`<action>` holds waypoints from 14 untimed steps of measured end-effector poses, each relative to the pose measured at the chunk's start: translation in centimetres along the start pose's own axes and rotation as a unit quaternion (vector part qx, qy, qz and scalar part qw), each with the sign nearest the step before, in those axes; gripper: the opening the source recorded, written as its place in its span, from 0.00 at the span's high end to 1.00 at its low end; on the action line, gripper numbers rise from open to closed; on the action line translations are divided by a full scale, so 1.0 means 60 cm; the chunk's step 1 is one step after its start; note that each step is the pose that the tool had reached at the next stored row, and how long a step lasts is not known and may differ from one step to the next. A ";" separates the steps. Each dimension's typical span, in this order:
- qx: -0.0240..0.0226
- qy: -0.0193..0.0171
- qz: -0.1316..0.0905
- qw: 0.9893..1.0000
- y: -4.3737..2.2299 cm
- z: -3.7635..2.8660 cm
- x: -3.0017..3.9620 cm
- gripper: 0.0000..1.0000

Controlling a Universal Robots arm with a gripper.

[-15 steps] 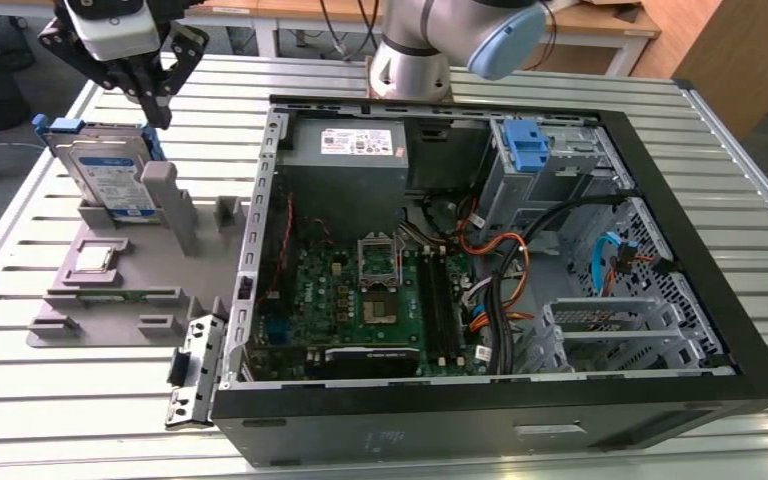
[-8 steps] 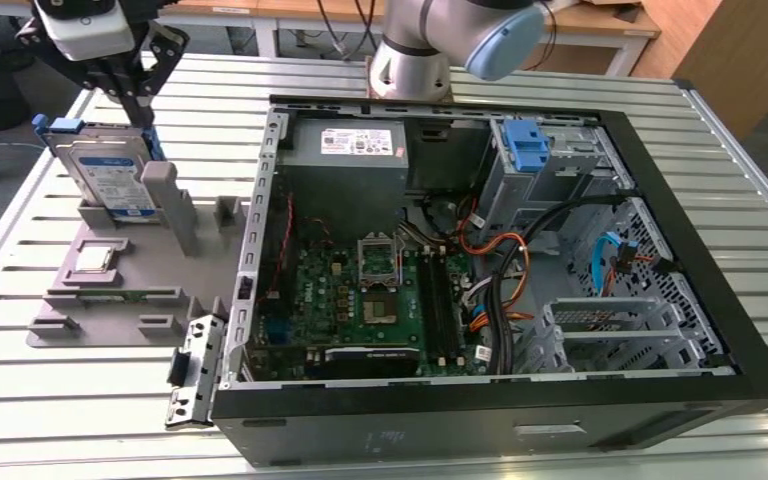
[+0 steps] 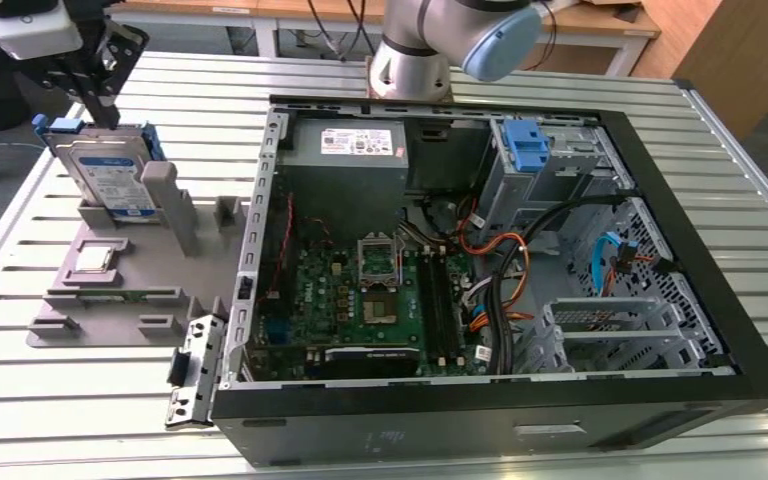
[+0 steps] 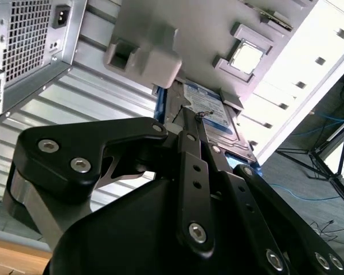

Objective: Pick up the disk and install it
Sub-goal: 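Reach for the disk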

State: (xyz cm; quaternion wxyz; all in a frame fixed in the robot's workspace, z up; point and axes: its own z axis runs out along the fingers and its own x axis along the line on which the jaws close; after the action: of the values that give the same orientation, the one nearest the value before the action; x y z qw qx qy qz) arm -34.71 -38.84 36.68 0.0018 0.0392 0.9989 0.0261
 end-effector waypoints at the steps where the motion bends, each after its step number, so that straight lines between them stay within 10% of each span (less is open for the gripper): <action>1: 0.000 0.000 0.000 1.000 -0.001 0.000 0.007 0.90; 7: 0.000 0.000 0.001 1.000 -0.003 0.000 0.037 0.90; 14: 0.000 0.000 0.001 1.000 -0.003 0.001 0.044 0.90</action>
State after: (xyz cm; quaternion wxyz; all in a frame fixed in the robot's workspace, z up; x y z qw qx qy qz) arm -37.35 -38.84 36.63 0.0019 0.0402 0.9988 0.0261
